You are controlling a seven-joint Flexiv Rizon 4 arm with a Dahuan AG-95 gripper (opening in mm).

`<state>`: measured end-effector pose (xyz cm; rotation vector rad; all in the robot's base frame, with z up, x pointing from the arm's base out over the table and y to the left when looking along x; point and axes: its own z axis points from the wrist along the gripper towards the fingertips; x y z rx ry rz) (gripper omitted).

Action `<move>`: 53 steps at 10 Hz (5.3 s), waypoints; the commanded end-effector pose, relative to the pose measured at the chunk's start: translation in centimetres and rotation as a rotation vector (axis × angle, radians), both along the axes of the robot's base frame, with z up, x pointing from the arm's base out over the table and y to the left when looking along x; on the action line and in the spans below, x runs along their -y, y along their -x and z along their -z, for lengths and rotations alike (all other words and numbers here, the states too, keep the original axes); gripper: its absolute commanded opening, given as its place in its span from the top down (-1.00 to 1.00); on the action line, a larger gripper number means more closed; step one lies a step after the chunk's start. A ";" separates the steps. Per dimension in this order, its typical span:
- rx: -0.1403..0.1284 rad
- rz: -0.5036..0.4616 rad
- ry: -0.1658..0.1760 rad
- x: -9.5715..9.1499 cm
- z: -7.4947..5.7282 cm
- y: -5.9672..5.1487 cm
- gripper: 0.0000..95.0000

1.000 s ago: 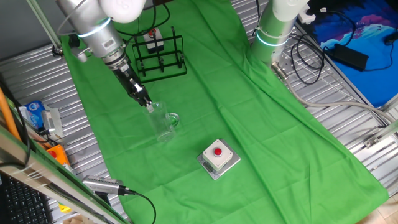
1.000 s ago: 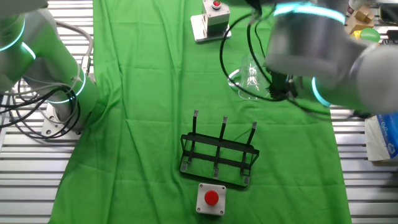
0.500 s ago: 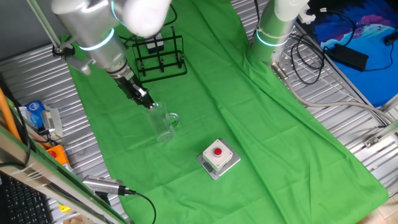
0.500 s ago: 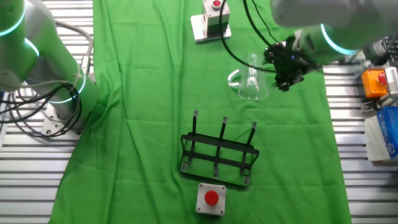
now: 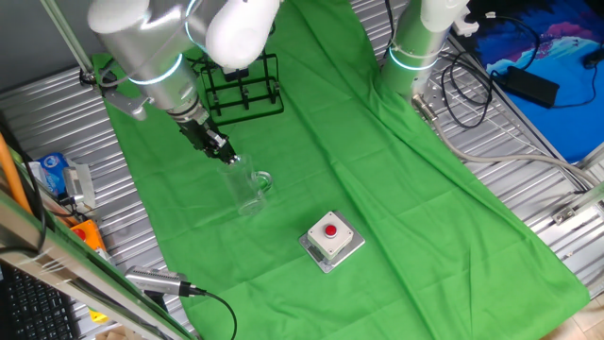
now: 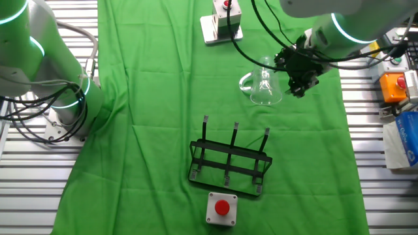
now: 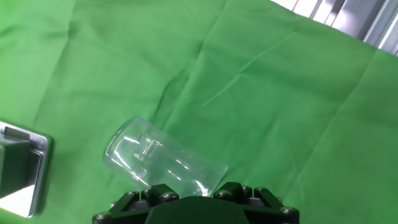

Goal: Take the cup off the cup rack

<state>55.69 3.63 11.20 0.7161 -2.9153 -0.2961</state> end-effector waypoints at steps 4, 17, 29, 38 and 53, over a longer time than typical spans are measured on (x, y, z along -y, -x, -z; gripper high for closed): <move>-0.103 0.190 -0.302 0.5 1.4 -0.3 -0.20; -0.237 0.096 -0.436 0.3 4.2 1.2 -0.20; -0.289 0.280 -0.408 -1.4 4.7 -0.2 1.00; 0.115 0.171 -0.115 -3.5 -3.2 -3.5 1.00; 0.426 -0.017 0.023 -6.2 -2.1 -5.9 1.00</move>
